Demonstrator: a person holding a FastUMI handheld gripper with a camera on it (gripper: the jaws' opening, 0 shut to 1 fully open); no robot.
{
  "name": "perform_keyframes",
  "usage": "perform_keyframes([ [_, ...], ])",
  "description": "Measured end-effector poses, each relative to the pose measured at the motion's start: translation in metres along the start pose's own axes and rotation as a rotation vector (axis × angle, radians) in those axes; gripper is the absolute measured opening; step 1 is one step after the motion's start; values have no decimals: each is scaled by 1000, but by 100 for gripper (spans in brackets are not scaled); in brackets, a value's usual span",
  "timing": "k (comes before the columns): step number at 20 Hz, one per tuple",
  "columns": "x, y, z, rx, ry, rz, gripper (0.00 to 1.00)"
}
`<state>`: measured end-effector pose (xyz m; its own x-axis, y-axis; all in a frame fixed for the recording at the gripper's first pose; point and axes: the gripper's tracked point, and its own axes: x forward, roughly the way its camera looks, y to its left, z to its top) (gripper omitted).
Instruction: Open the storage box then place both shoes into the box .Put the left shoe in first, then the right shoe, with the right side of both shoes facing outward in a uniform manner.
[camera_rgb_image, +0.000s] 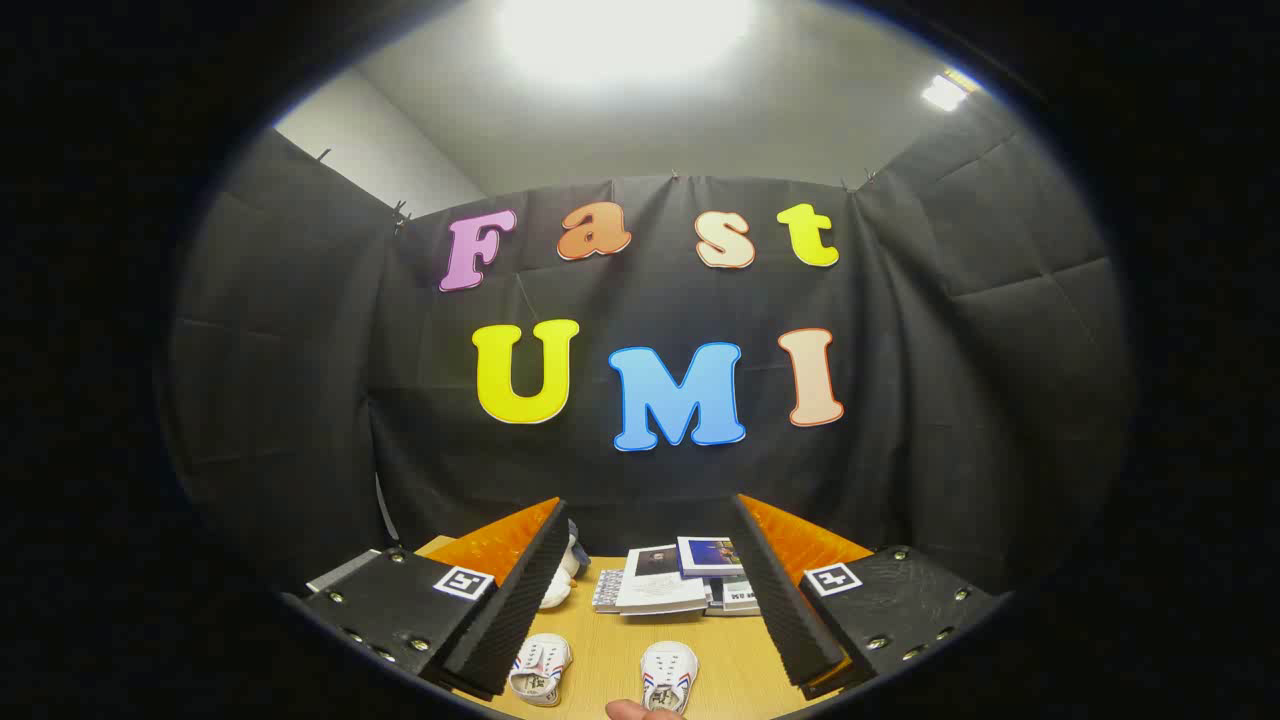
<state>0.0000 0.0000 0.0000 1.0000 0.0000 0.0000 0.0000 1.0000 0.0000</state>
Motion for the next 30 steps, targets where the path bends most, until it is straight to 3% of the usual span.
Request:
perform_keyframes([
  [19, 17, 9, -8, -28, -5, -9, 97],
  [30, 81, 36, -70, 34, 112, 78, 98],
])
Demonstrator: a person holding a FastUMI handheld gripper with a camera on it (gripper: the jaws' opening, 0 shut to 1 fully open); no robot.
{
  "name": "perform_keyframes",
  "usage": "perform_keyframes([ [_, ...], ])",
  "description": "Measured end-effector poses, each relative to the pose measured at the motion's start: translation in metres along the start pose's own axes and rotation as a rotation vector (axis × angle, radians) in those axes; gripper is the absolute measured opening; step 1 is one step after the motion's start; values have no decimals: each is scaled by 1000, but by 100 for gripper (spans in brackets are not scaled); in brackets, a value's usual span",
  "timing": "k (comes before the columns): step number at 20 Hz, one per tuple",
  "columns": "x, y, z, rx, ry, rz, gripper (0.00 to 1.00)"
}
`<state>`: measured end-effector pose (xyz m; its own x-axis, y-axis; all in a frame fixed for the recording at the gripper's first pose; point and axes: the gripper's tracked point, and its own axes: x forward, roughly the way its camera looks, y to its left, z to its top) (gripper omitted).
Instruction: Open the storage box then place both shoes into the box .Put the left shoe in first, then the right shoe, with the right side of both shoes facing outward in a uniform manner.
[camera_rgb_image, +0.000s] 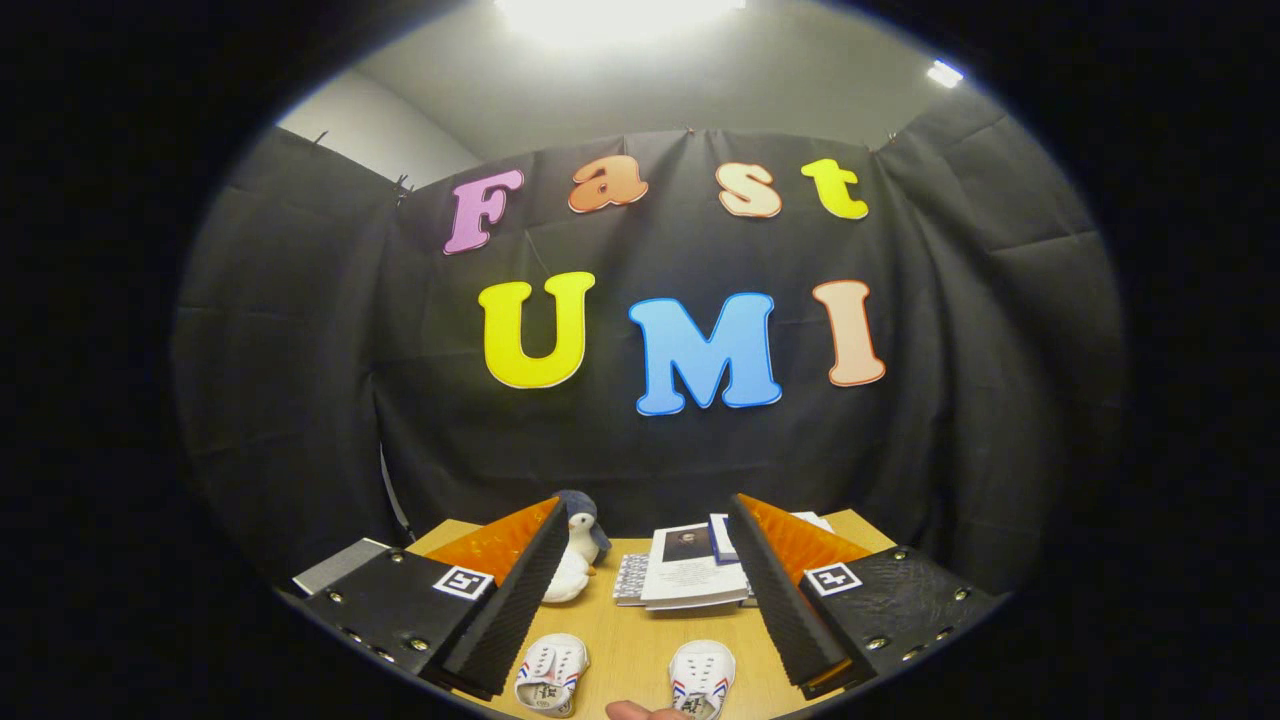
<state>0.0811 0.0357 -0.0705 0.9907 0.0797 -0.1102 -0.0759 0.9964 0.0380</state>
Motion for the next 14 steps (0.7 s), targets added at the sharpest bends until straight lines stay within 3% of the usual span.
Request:
perform_keyframes([
  [8, 45, 77, -78, 206, 233, 238, 98],
  [14, 57, 128, -117, 192, 350, 374, 97],
])
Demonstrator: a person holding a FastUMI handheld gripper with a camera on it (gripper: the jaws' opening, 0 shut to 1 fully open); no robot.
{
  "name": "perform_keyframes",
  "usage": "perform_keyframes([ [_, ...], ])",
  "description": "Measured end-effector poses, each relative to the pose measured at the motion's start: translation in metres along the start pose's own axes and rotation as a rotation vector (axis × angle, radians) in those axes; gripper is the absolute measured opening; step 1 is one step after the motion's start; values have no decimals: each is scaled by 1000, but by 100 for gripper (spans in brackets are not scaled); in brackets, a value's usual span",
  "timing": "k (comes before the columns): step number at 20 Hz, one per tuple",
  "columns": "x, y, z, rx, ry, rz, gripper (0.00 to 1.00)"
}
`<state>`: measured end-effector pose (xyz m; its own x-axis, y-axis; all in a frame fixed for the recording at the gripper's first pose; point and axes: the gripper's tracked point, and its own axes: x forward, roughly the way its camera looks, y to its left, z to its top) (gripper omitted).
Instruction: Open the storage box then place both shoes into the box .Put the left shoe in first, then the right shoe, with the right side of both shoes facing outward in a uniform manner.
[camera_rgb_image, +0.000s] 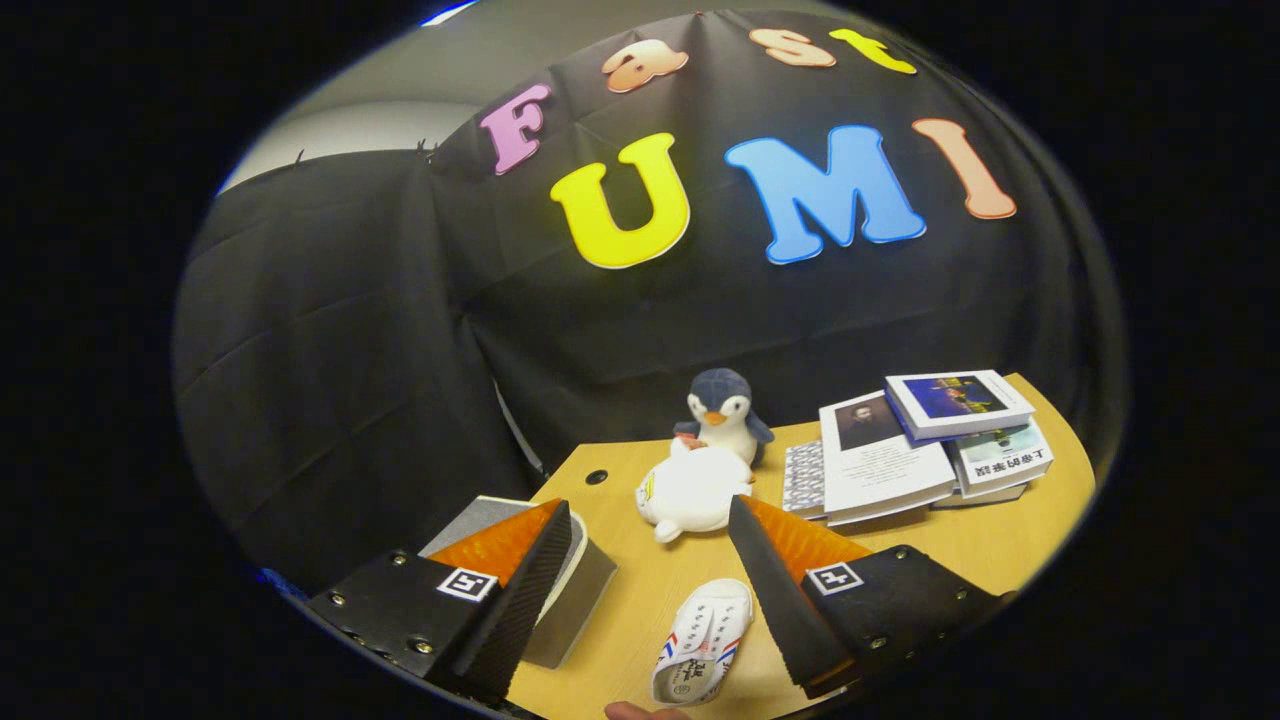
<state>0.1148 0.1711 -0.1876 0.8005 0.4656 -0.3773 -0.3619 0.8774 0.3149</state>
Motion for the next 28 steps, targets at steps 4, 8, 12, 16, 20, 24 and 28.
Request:
perform_keyframes([
  [4, 24, 37, -50, 102, 169, 151, 97],
  [8, 46, 59, -90, 165, 260, 260, 97],
  [12, 63, 76, -122, 259, 330, 328, 96],
  [16, 82, 94, -149, 459, 428, 401, 96],
  [20, 99, 107, -167, 553, 491, 454, 96],
  [24, 103, 118, -177, 600, 525, 472, 96],
  [28, 101, 119, -165, 605, 528, 487, 65],
])
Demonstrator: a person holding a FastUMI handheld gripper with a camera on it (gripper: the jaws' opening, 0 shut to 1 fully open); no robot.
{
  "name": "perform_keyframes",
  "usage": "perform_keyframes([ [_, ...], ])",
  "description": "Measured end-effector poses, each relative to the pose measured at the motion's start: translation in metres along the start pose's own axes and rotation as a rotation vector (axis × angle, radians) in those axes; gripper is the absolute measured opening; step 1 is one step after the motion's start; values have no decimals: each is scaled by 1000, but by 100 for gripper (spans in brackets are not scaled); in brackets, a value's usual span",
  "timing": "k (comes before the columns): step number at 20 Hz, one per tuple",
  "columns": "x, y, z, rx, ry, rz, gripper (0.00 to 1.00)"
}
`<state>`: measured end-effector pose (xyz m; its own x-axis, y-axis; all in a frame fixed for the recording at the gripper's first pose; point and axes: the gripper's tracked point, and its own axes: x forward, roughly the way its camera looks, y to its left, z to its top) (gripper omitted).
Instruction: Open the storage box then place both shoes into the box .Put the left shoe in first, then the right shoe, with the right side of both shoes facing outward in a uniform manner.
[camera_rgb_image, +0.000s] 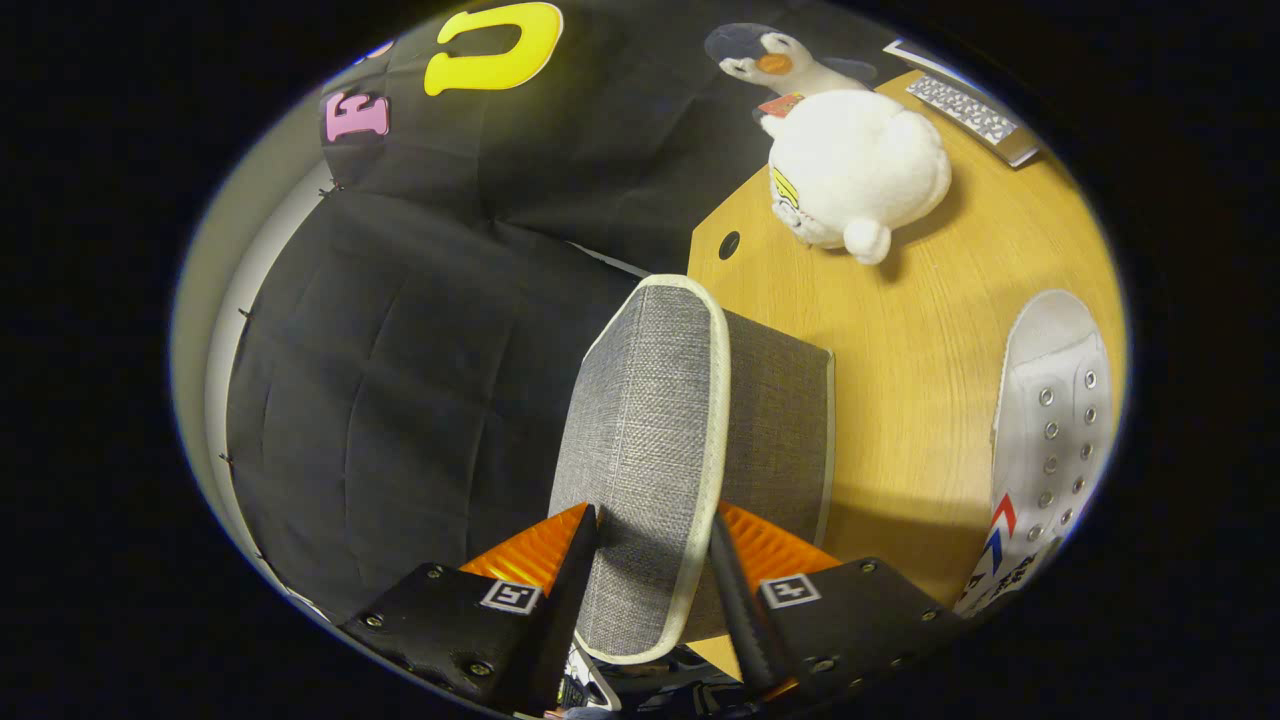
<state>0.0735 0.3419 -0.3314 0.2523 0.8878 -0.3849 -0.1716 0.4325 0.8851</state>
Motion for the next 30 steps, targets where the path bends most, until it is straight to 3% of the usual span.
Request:
perform_keyframes([
  [1, 2, 0, 3, -7, -14, -10, 62],
  [3, -19, 11, 21, 43, -45, 18, 26],
  [5, -17, 25, 21, 53, -33, 51, 26],
  [10, 1, 19, 1, -53, 66, -46, 26],
  [15, 2, 38, -12, -39, 135, -4, 26],
  [24, 11, 146, 17, -202, 121, 50, 26],
  [26, 22, 184, 19, -240, 125, 90, 26],
  [30, 70, 230, 8, -359, 164, 80, 26],
])
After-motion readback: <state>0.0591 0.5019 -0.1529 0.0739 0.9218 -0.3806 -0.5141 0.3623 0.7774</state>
